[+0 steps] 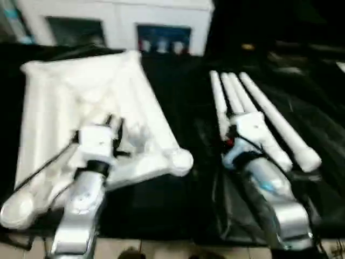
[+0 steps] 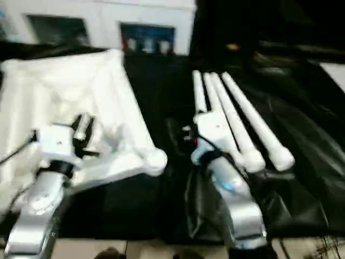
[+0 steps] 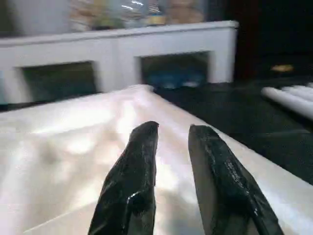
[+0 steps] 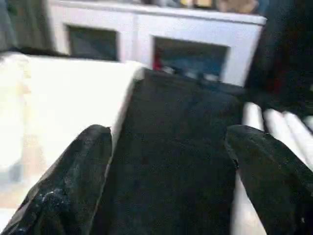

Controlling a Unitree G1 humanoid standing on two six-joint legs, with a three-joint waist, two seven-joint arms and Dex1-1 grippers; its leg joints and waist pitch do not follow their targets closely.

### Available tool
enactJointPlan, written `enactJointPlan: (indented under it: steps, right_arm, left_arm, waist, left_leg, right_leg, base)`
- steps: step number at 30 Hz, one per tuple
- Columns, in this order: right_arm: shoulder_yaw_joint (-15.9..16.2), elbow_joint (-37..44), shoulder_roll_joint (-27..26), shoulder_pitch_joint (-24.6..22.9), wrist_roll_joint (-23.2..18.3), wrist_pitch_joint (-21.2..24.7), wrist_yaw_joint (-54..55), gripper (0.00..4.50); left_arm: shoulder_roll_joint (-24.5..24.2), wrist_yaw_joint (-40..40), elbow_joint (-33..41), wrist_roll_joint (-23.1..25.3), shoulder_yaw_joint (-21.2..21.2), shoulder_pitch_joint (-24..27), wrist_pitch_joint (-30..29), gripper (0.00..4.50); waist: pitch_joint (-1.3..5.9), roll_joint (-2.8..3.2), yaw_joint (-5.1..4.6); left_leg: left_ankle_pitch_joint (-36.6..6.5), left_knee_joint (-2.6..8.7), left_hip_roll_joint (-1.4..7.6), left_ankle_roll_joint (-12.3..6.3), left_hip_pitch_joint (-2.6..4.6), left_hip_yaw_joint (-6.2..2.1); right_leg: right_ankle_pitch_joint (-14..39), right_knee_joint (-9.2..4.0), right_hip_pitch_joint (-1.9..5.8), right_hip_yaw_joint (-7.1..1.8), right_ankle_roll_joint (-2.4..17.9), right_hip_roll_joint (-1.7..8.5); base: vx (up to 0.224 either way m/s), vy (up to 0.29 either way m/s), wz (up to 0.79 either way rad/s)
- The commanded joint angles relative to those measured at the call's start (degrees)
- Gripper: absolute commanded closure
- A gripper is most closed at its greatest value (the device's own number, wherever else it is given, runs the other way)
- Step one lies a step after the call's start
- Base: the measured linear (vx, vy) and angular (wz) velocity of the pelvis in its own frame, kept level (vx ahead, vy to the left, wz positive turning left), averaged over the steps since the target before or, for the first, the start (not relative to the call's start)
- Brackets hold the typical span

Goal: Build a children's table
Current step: Move table base

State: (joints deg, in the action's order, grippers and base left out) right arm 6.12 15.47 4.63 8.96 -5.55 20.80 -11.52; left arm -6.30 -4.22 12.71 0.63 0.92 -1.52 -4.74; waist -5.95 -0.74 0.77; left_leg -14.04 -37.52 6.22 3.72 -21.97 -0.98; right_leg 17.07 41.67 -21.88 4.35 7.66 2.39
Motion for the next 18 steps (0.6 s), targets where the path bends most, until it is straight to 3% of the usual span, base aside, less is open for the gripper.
enactJointPlan:
  steps: [1, 2, 3, 4, 5, 6, 7, 8, 9, 10, 13, 14, 18]
  right_arm:
    - [-2.1, -0.3, 0.6, -0.4, -1.5, 1.6, 0.7, 0.46]
    - [-2.2, -0.4, 0.4, -0.3, -1.8, 2.1, 0.8, 0.46]
    - [-2.4, -0.6, 0.0, -0.3, -2.1, 2.8, 0.8, 0.46]
    - [-2.4, -0.6, 0.0, -0.3, -2.1, 2.9, 0.8, 0.46]
    - [-2.4, -0.6, -0.1, -0.3, -2.1, 3.1, 0.8, 0.46]
    - [-2.2, -0.8, -0.2, -0.3, -2.0, 3.5, 0.6, 0.46]
    - [-1.9, -0.9, -0.7, -0.3, -2.4, 4.2, 0.4, 0.46]
    - [-1.9, -0.9, -0.7, -0.3, -2.4, 4.2, 0.4, 0.46]
    - [-1.5, -0.7, -0.9, -0.4, -2.4, 4.6, 0.0, 0.46]
    - [-1.3, -0.7, -1.0, -0.4, -2.3, 4.6, 0.0, 0.46]
    - [-0.7, -0.7, -1.1, -0.3, -2.8, 6.7, 0.3, 0.46]
    - [-0.6, -0.6, -1.0, -0.2, -3.0, 7.2, 0.4, 0.46]
    - [-0.8, -2.3, -2.1, 3.5, -3.6, 12.3, 1.3, 0.46]
  left_arm:
    - [1.2, 0.1, 0.7, -0.6, -0.7, -0.1, -1.1, 3.22]
    - [1.0, 0.0, 0.8, -0.4, -0.7, -0.1, -1.7, 3.22]
    - [0.6, 0.0, 1.0, 0.0, -0.8, -0.2, -1.9, 3.22]
    - [0.5, 0.0, 1.0, 0.0, -0.8, -0.2, -1.8, 3.22]
    - [0.5, 0.1, 1.1, 0.0, -0.8, -0.1, -1.7, 3.22]
    - [0.7, -1.1, 1.6, -3.0, -0.2, 0.0, -3.3, 3.22]
    - [0.6, -1.6, 1.6, -4.3, 0.4, 0.0, -4.0, 3.22]
    - [0.6, -1.6, 1.6, -4.3, 0.4, 0.0, -4.0, 3.22]
    - [0.5, -1.8, 1.7, -4.8, 0.8, 0.1, -4.1, 3.22]
    - [0.5, -1.8, 1.8, -4.8, 0.8, 0.1, -4.1, 3.22]
    - [0.5, -2.2, 1.7, -4.7, 1.2, 0.1, -4.3, 3.22]
    - [0.6, -2.3, 1.7, -4.8, 1.4, 0.1, -4.4, 3.22]
    - [-1.6, -5.6, 2.0, -6.7, 1.6, -0.5, -5.0, 3.22]
  waist:
    - [2.97, 0.26, -0.36]
    - [2.65, -0.64, 0.28]
    - [2.90, -2.10, 3.04]
    - [2.98, -3.00, 3.19]
    - [2.35, -3.26, 4.07]
    - [2.34, -1.77, 4.22]
    - [2.36, -1.27, 3.62]
    - [2.36, -1.27, 3.62]
    - [2.62, -0.82, 2.99]
    - [2.91, -0.57, 2.91]
    - [2.88, -0.10, 2.37]
    - [2.79, 0.18, 2.34]
    - [2.44, 0.13, 1.95]
  left_leg:
    - [-1.2, 6.88, 7.42, -24.60, 3.65, -2.08]
    - [-0.7, 4.07, 3.76, -22.74, 0.96, 0.58]
    - [-1.0, -1.88, -0.03, -13.87, -0.49, 5.32]
    - [0.6, -1.25, -0.11, -9.10, -0.69, 5.74]
    - [2.8, 1.30, 0.59, -5.05, -1.21, 5.87]
    - [3.4, 3.89, 2.44, -4.35, -0.40, 5.66]
    - [1.3, 5.73, 3.39, -3.25, -0.09, 5.39]
    - [1.3, 5.73, 3.39, -3.25, -0.09, 5.39]
    - [-1.4, 6.68, 4.60, -2.36, 0.74, 5.72]
    - [-1.9, 7.02, 5.37, -1.98, 0.96, 6.00]
    - [-2.4, 7.74, 6.62, -2.04, 0.95, 6.24]
    - [-2.9, 7.79, 6.77, -1.90, 1.02, 6.25]
    - [-5.8, 8.33, 6.94, -1.54, 1.14, 6.85]
  right_leg:
    - [-1.1, -4.96, -1.20, -5.34, 7.2, 4.11]
    - [-2.5, -9.11, 0.45, -6.94, 11.1, 6.17]
    - [8.4, -13.17, 3.50, -7.90, 8.5, 9.46]
    - [13.7, -12.77, 3.86, -7.93, 2.7, 8.83]
    - [19.6, -12.43, 4.37, -8.24, -7.8, 7.52]
    - [16.6, -11.76, 4.14, -8.02, -10.6, 7.30]
    - [13.1, -11.17, 3.88, -6.24, -12.0, 5.30]
    - [13.1, -11.17, 3.88, -6.24, -12.0, 5.30]
    - [6.2, -10.89, 3.28, -5.44, -10.0, 4.54]
    - [3.0, -10.72, 3.29, -4.99, -7.3, 4.44]
    - [-3.2, -10.21, 3.36, -4.58, -1.5, 4.65]
    - [-3.4, -10.15, 3.26, -4.61, -0.7, 4.73]
    - [-0.7, -10.40, 2.97, -4.67, 2.2, 5.06]
  base:
    - [-0.032, -0.217, 0.28]
    - [-0.032, -0.217, 0.28]
    - [-0.028, -0.182, 0.07]
    - [-0.042, -0.152, -0.05]
    - [-0.042, -0.152, -0.05]
    - [-0.055, -0.135, -0.01]
    - [-0.040, -0.099, 0.01]
    - [-0.040, -0.099, 0.01]
    - [-0.033, -0.068, 0.02]
    - [0.000, 0.000, 0.00]
    - [0.000, 0.000, 0.00]
    - [0.000, 0.000, 0.00]
    - [0.000, 0.000, 0.00]
